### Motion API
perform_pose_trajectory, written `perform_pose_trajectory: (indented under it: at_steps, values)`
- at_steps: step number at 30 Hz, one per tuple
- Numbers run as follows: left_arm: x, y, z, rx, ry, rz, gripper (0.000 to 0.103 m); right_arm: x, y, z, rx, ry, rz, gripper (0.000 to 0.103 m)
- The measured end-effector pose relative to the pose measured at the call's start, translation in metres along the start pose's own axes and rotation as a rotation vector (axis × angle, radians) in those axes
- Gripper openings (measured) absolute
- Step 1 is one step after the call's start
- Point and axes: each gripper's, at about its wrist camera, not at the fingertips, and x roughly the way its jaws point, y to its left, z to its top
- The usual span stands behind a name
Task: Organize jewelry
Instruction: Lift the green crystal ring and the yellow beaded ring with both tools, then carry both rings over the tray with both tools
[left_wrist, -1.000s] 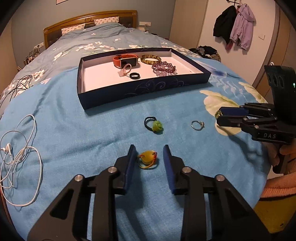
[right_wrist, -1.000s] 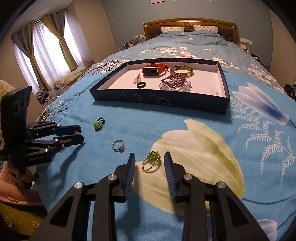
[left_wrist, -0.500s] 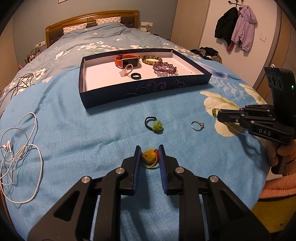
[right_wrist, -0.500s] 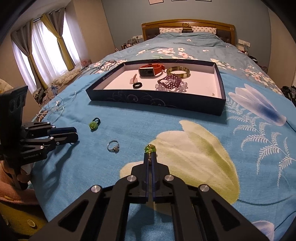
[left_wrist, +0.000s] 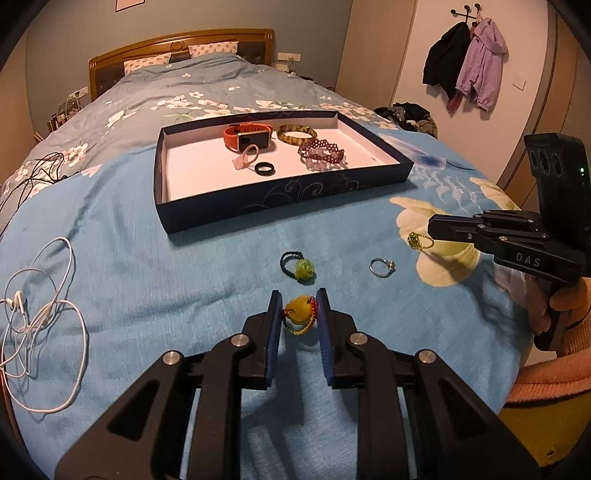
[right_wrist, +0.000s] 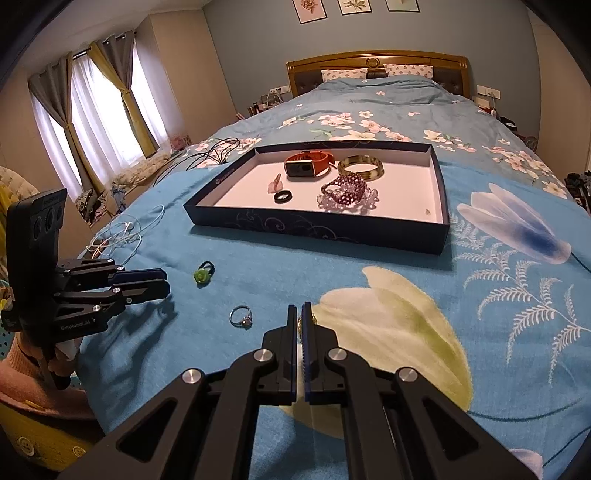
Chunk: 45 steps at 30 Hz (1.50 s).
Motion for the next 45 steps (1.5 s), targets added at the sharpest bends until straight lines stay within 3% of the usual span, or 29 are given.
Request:
perform_pose_trajectory:
  at_steps: [6, 9, 11, 15, 18, 20, 45]
  values:
    - [-0.001, -0.001, 0.002, -0.001, -0.011, -0.007, 0.019, 0.000, -0.004, 0.003, 0.014, 0.006, 0.009, 0.004]
    - [0.001, -0.003, 0.003, 0.003, -0.010, -0.010, 0.019, 0.007, -0.006, 0.001, 0.024, 0.027, -0.010, 0.026]
    - [0.001, -0.003, 0.003, 0.002, -0.010, -0.013, 0.019, 0.013, -0.005, 0.000, 0.020, 0.038, -0.011, 0.025]
    - [0.002, -0.002, 0.002, 0.001, -0.010, -0.014, 0.019, 0.023, -0.003, 0.000, 0.007, 0.065, -0.014, 0.011]
    - [0.002, -0.002, 0.002, -0.001, -0.011, -0.014, 0.019, 0.025, -0.002, 0.000, 0.005, 0.069, -0.017, 0.009]
    - [0.002, -0.001, 0.003, -0.005, -0.012, -0.016, 0.019, 0.023, -0.002, 0.000, 0.002, 0.063, -0.021, 0.001]
    - [-0.003, -0.004, 0.043, 0.012, -0.108, -0.016, 0.019, -0.005, -0.003, 0.039, -0.002, -0.084, 0.042, 0.001]
